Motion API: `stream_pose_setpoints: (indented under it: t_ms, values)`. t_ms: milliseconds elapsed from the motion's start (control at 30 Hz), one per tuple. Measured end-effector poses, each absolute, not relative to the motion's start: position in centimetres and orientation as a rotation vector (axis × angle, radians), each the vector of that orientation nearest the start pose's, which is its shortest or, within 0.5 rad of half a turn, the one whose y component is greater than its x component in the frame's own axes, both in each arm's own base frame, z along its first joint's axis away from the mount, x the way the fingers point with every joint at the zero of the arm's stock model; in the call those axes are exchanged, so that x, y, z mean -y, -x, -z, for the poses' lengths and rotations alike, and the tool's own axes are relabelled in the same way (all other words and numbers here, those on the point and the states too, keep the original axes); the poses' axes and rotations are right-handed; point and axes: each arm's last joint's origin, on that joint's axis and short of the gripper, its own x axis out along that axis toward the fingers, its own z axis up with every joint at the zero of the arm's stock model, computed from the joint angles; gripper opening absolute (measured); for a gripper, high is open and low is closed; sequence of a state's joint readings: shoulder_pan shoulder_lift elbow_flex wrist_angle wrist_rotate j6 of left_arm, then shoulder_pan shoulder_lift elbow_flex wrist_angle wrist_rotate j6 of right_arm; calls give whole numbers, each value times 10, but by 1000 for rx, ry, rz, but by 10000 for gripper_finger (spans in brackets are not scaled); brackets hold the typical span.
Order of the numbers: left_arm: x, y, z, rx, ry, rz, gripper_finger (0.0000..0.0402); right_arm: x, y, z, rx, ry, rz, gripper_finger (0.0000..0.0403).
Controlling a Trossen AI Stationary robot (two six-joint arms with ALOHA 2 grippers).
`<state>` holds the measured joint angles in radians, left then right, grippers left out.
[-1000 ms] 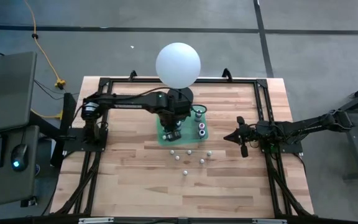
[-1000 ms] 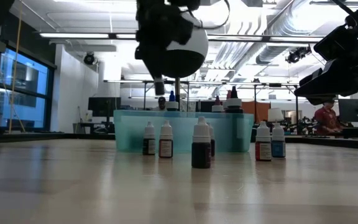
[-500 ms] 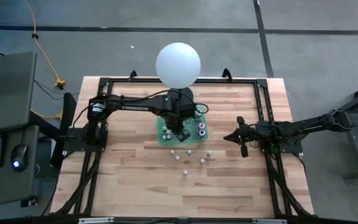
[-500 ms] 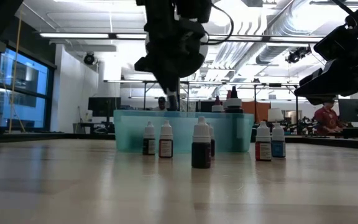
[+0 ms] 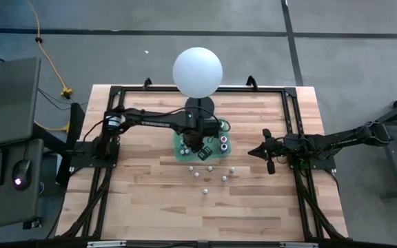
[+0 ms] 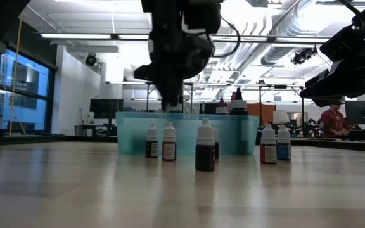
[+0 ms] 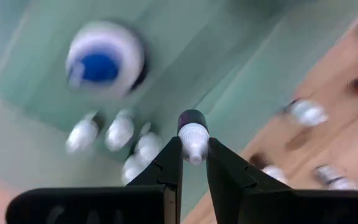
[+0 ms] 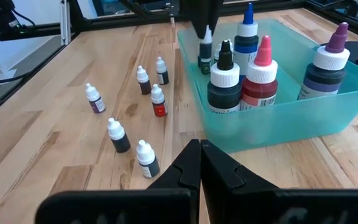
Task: Pick & Place food coloring
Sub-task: Put the top small purple food coloring bottle into the bin
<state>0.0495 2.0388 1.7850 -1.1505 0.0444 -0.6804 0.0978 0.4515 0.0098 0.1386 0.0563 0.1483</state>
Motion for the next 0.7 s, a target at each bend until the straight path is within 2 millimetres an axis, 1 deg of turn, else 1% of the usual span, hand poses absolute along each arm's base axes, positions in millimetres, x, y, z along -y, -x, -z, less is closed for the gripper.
stream_pose_setpoints:
  t_ms: [67, 167, 233, 333, 400, 500, 700]
  values:
    - [-17, -412, -234, -1341, 623, -494, 44, -10, -121, -139, -305, -124, -19, 1]
    - [-17, -412, -231, -1350, 631, -514, 44, -10, -121, -139, -304, -124, -19, 2]
    - [-18, -416, -230, -1311, 649, -524, 44, -10, -121, -139, -303, -124, -18, 2]
    - [-18, -415, -224, -1347, 649, -548, 44, -10, -121, -139, -304, -124, -19, 2]
    - [-18, -420, -218, -1334, 655, -544, 44, -10, -121, -139, -304, -124, -19, 2]
    - [-17, -422, -206, -1371, 650, -554, 44, -10, -121, -139, -304, -124, -18, 3]
    - [-19, -424, -199, -1375, 643, -575, 44, -10, -121, -139, -304, -124, -19, 3]
